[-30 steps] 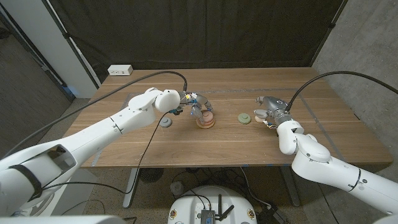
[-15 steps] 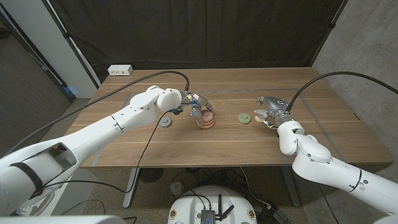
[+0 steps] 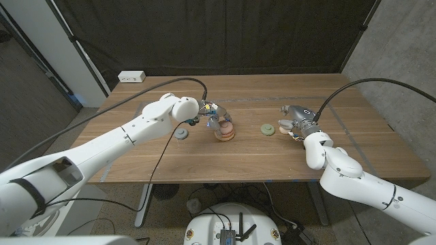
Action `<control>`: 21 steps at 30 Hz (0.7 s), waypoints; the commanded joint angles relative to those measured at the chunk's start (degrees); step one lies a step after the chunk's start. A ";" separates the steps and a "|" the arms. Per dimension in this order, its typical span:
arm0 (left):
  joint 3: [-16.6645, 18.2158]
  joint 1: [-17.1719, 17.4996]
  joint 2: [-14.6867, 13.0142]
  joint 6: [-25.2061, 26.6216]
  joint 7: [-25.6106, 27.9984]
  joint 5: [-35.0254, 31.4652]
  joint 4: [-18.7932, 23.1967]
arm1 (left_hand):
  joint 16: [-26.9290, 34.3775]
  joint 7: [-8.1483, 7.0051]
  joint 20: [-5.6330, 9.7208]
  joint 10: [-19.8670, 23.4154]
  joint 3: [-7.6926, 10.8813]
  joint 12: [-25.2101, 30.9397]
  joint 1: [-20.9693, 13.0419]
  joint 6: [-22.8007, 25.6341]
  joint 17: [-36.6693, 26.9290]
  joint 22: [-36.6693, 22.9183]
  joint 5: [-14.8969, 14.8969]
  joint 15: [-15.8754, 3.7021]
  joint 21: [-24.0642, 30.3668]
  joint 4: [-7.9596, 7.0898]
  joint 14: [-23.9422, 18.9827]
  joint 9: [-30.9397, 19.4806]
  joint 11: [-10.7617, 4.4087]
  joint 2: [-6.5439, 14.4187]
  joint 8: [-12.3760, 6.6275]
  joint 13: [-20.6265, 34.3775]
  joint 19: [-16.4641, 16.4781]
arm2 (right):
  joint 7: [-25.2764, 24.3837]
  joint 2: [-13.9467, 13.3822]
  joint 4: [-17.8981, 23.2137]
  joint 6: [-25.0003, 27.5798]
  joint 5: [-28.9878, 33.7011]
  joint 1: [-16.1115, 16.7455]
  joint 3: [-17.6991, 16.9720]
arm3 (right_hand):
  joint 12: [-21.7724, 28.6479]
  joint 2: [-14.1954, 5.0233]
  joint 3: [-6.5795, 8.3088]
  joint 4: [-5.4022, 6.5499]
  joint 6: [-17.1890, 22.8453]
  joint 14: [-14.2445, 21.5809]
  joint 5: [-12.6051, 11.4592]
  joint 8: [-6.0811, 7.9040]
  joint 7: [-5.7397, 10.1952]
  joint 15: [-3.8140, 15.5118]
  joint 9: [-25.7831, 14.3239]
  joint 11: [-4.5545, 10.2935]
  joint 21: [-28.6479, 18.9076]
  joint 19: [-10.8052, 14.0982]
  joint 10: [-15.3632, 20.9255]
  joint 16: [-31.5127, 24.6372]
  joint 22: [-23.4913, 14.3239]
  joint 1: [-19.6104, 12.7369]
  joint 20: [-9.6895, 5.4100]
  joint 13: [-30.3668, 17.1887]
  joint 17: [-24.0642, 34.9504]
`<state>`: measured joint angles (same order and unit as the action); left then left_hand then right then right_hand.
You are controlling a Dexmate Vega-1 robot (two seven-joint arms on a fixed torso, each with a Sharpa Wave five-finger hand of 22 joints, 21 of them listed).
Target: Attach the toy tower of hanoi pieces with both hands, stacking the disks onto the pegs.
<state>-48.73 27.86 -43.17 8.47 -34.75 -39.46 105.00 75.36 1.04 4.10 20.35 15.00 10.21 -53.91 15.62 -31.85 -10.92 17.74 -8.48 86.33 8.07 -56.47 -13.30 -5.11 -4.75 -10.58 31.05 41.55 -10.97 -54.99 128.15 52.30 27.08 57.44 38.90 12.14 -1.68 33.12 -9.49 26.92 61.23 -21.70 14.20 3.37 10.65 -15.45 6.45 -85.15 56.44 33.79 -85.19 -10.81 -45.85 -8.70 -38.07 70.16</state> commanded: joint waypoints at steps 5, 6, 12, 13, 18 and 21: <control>3.00 3.21 -2.10 3.10 2.42 -0.27 3.57 | -0.19 -0.03 7.63 -0.14 -0.27 0.72 0.60 0.19 0.16 -0.13 0.02 -4.06 -0.29 0.06 0.46 -0.10 -0.16 0.10 -0.63 0.10 -0.23 | -0.28 0.30 -0.48 -0.83 0.01 -0.45 -0.10 | 0.29 -0.39 0.41 0.19 0.61 0.42 -0.33 0.15 -0.10 1.75 0.05 0.15 0.12 0.25 0.56 -0.27 -0.03 0.45 -3.83 -0.14 0.08; 3.17 3.44 -2.31 3.37 2.49 -0.33 3.87 | -0.06 -0.04 7.66 -0.11 -0.28 0.79 0.60 0.22 0.05 -0.13 0.02 -4.06 -0.31 0.08 0.38 -0.08 -0.16 0.14 -0.70 0.07 -0.26 | -0.20 0.24 -0.51 -1.00 -0.02 -0.50 -0.11 | 0.26 -0.39 0.42 0.18 0.61 0.21 -0.33 0.15 -0.11 1.76 0.05 0.12 0.10 0.28 0.49 -0.06 -0.04 0.46 -3.83 -0.17 -0.13; 4.53 5.11 -3.53 5.05 3.56 -0.27 5.50 | -0.01 -0.06 7.70 0.35 -0.24 1.08 0.59 0.70 0.09 -0.12 0.02 -4.06 -0.32 0.14 0.52 0.00 -0.25 0.39 -1.03 -0.02 -0.30 | 0.46 0.31 -0.73 -1.32 0.26 -1.08 0.33 | 0.26 -0.39 0.45 0.17 0.55 0.27 -0.35 0.11 -0.03 1.77 0.05 0.18 0.13 0.27 0.55 -0.14 -0.02 0.47 -3.83 -0.17 -0.05; 4.74 5.36 -3.72 5.34 3.66 -0.23 5.74 | 0.00 -0.12 7.72 0.40 -0.24 1.11 0.55 0.81 0.08 -0.11 0.02 -4.06 -0.33 0.17 0.52 0.00 -0.26 0.38 -1.08 -0.03 -0.32 | 0.57 0.28 -0.74 -1.41 0.31 -1.15 0.37 | 0.26 -0.39 0.45 0.17 0.59 0.28 -0.35 0.12 -0.02 1.76 0.05 0.16 0.11 0.29 0.56 -0.17 -0.03 0.48 -3.83 -0.19 -0.02; 5.91 6.88 -4.77 6.69 4.82 0.07 6.87 | 0.07 -0.08 7.74 0.58 -0.14 1.20 0.50 0.97 0.06 -0.09 0.06 -4.07 -0.39 0.18 0.55 0.04 -0.20 0.64 -1.19 -0.08 -0.33 | 0.95 0.27 -0.99 -1.93 0.54 -1.53 0.53 | 0.22 -0.37 0.49 0.15 0.58 0.12 -0.38 0.11 -0.03 1.77 0.06 0.18 0.15 0.26 0.64 -0.05 -0.01 0.51 -3.83 -0.17 -0.14; 6.71 7.82 -5.42 7.39 5.61 0.50 7.50 | 0.16 -0.01 7.75 0.64 -0.06 1.25 0.42 1.01 0.00 -0.05 0.09 -4.07 -0.48 0.23 0.53 0.07 -0.38 0.80 -1.23 -0.12 -0.37 | 1.42 0.32 -1.19 -2.17 0.86 -2.00 0.79 | 0.16 -0.33 0.49 0.14 0.55 0.17 -0.39 0.09 -0.05 1.77 0.06 0.11 0.06 0.35 0.54 -0.12 -0.10 0.55 -3.83 -0.17 -0.07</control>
<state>-44.50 32.67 -46.49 13.19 -31.39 -39.67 110.01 75.36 1.05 4.10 20.57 14.85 11.03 -53.42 16.05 -31.63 -10.93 17.74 -8.39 85.88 8.22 -55.97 -13.22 -5.34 -4.25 -11.52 30.79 41.55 -10.68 -54.75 127.47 51.01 27.17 56.46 39.10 12.14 -1.98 33.28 -9.32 26.92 61.23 -21.70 14.19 3.37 10.65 -15.45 6.45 -85.15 56.43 33.79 -85.18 -10.65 -45.55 -8.69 -38.10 70.01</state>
